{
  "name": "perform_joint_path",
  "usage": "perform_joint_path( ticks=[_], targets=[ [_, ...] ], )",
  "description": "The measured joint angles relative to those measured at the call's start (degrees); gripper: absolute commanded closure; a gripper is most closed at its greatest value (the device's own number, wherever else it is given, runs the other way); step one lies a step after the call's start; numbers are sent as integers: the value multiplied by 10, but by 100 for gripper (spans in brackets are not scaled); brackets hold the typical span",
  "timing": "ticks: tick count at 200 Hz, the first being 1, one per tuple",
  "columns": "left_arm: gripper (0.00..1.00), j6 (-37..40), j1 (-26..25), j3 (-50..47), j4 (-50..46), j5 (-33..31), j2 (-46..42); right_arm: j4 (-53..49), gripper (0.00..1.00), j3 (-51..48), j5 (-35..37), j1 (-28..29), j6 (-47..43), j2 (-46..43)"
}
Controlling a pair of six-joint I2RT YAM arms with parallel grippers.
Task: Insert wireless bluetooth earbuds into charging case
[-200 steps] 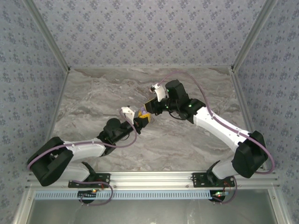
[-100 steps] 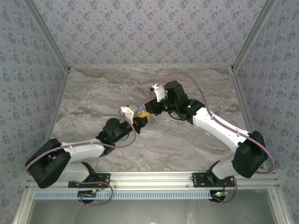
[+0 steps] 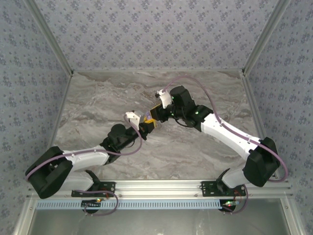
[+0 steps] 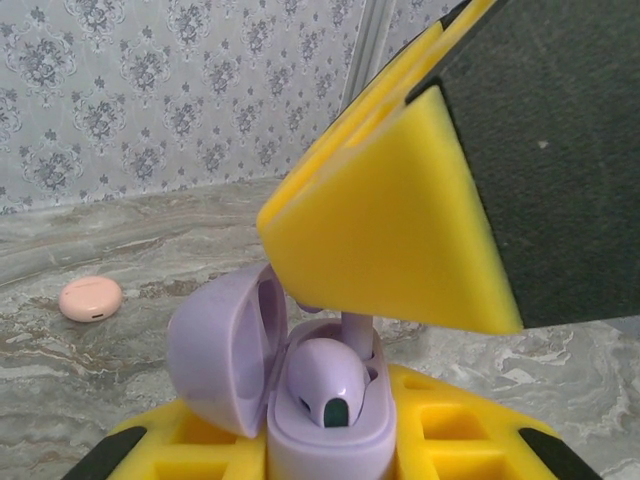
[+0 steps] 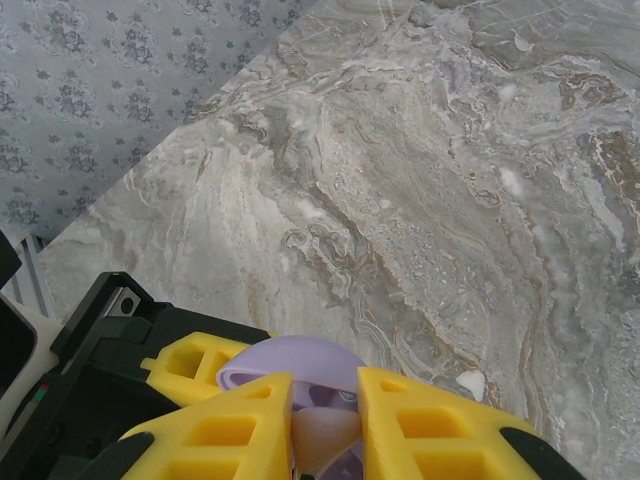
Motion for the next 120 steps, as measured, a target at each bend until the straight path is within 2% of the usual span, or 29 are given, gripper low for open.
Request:
perform_joint_path(
  ticks=[101,120],
  targets=[
    [76,11,-1,0,-11,-10,-5,-38,51,18,23,7,-2,7],
    [76,16,-2,0,-16,-11,-8,-38,48,18,28,9,-2,6]
  ],
)
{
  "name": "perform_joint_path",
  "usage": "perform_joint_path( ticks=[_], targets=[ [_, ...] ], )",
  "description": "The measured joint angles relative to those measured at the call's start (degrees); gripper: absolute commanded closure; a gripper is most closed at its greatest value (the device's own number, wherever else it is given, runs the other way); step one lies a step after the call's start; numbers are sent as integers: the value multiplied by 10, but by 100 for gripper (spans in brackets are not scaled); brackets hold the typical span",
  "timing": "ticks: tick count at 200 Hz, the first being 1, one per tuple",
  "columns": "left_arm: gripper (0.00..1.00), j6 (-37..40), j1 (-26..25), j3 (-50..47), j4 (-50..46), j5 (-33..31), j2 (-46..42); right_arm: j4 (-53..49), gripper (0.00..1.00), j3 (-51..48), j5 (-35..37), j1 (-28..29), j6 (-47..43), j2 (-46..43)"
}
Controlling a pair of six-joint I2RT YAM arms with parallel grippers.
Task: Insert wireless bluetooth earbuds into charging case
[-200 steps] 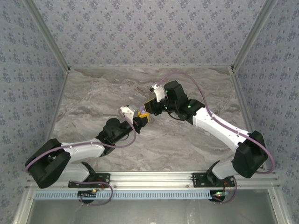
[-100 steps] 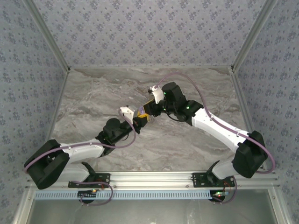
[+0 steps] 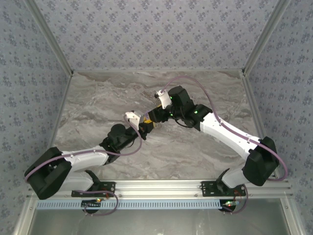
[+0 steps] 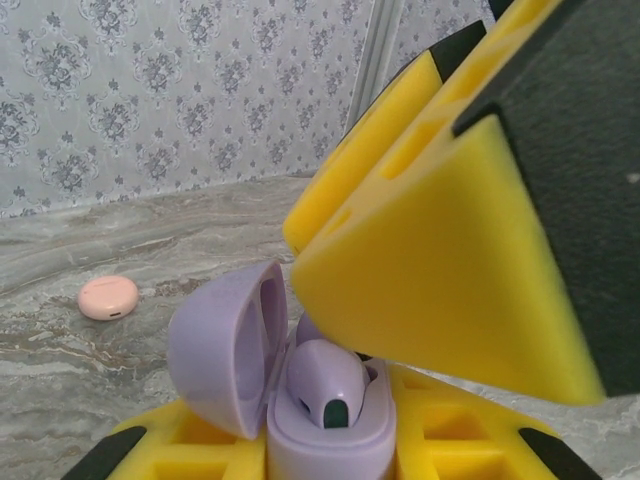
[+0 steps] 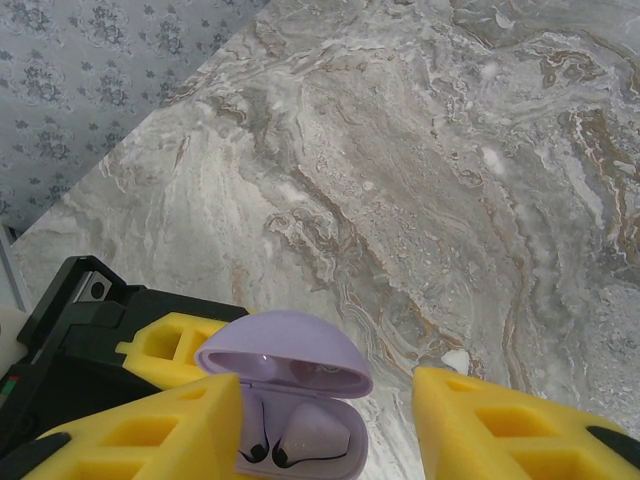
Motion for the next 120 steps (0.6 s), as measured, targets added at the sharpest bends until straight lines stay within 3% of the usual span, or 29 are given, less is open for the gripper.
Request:
perform_joint_path(
  ticks=[68,120],
  targets=[
    [76,41,-3,2,-30,22,-27,-28,51,0,38,-33,5,-28],
    [76,71,-3,2,-38,76,-52,-49,70,-26,-5,-98,3,-41]
  ],
)
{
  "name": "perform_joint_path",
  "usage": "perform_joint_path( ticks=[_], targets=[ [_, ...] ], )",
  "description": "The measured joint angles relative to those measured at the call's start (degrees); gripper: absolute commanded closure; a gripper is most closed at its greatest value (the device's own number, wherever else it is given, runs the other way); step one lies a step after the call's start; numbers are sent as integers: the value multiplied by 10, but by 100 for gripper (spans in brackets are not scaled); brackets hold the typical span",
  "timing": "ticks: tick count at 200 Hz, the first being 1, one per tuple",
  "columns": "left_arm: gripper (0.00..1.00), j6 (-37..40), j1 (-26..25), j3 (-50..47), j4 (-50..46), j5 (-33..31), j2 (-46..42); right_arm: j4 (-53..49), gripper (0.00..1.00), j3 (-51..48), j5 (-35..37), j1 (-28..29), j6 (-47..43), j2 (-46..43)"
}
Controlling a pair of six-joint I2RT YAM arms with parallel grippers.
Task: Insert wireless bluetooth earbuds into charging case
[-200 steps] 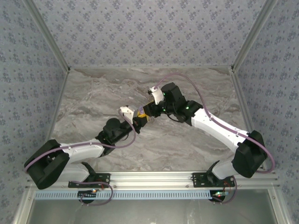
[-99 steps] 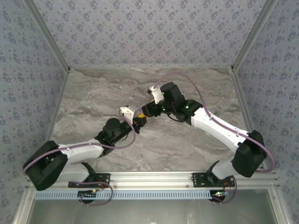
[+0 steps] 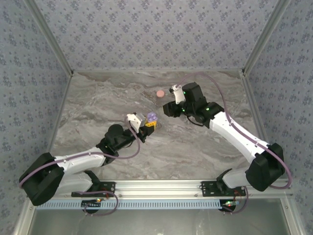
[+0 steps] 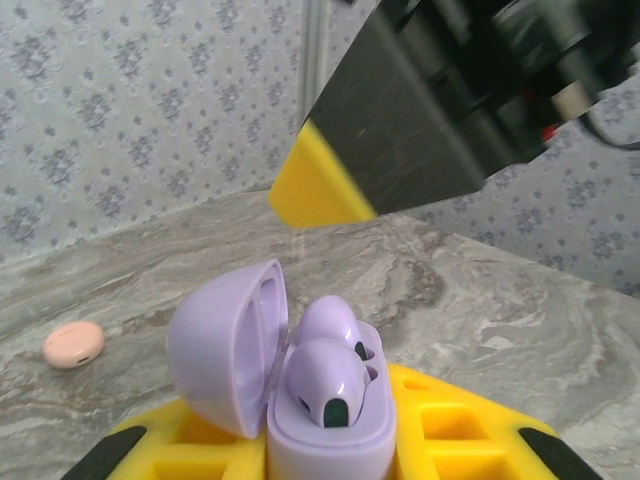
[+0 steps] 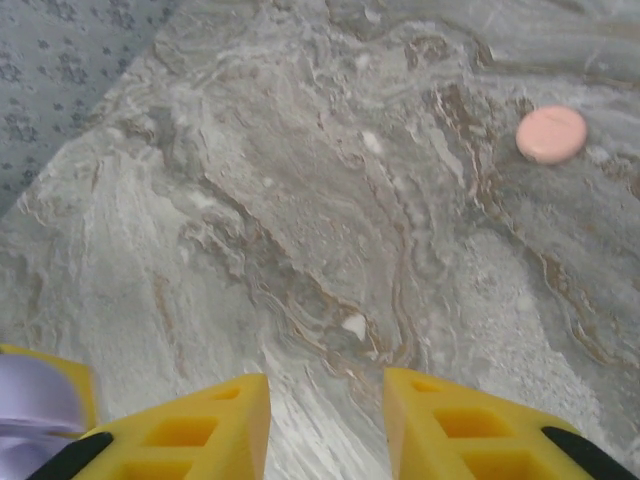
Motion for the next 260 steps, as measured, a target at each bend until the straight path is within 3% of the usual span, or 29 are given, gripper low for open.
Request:
perform_joint_path(
  ticks=[49,98,158,260],
  targets=[
    [77,4,0,0,2,69,-3,-2,80,-35,-111,-35,-15,0],
    [77,2,1,6,9,119,5,20,82,-36,-200,-35,-19,15],
    [76,-7,1,18,17,133,25,30,82,-36,-276,-35,-27,23],
    [76,-47,13,26,26,125,43,50,78,-63,-283,-39,-37,-20]
  ],
)
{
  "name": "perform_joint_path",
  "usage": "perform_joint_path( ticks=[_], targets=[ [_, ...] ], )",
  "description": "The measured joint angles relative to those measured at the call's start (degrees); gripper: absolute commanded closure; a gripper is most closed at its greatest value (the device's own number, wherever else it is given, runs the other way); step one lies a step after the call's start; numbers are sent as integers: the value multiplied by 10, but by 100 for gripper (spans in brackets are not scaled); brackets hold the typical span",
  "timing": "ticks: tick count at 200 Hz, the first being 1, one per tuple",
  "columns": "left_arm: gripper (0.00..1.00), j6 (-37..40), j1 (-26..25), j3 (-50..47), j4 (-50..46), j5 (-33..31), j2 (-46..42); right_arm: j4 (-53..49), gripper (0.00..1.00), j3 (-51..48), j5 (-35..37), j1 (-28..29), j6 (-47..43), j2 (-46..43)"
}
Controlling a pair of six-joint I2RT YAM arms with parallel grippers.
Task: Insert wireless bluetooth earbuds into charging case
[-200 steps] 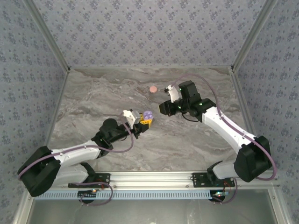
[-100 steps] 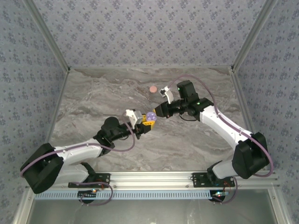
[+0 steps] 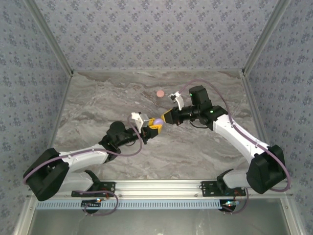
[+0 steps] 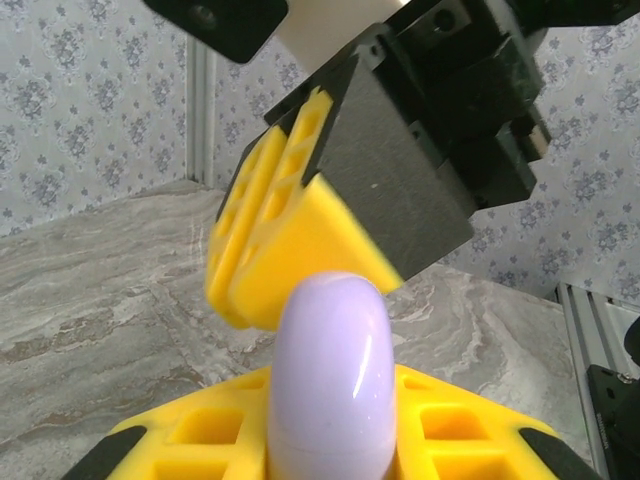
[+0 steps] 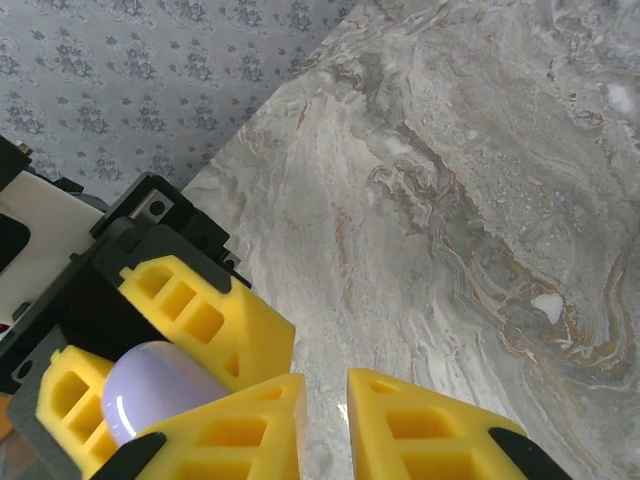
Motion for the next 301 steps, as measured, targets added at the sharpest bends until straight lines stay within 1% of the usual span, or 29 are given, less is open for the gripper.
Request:
perform_joint_path(
  ticks=[25,54,75,109,135,164,189,246,301],
  targets=[
    [76,-12,4,17,-44,-30,4,-7,77,0,55,0,0,-3],
    [76,-25,10,57,-113,-69,20,-34,76,0,174,-3,10,-3],
    [77,-38,15,87,-161,-100,34,-48,76,0,245,-11,23,-3],
    [76,-53,26,121,-228,-146,58,-61,75,-1,308,-30,39,-3],
    [75,-74,36,172,-318,-174,88,-67,75,-3,329,-35,45,-3],
    [75,-107,59,250,-415,-188,137,-75,73,-7,342,-37,50,-5],
    [75,-132,78,292,-465,-187,179,-81,73,-8,347,-39,51,-5],
    [75,-168,106,371,-540,-139,297,-87,73,-9,351,-40,51,-5],
    [77,-186,116,465,-557,-81,403,-90,72,-10,352,-40,51,-6]
  ],
)
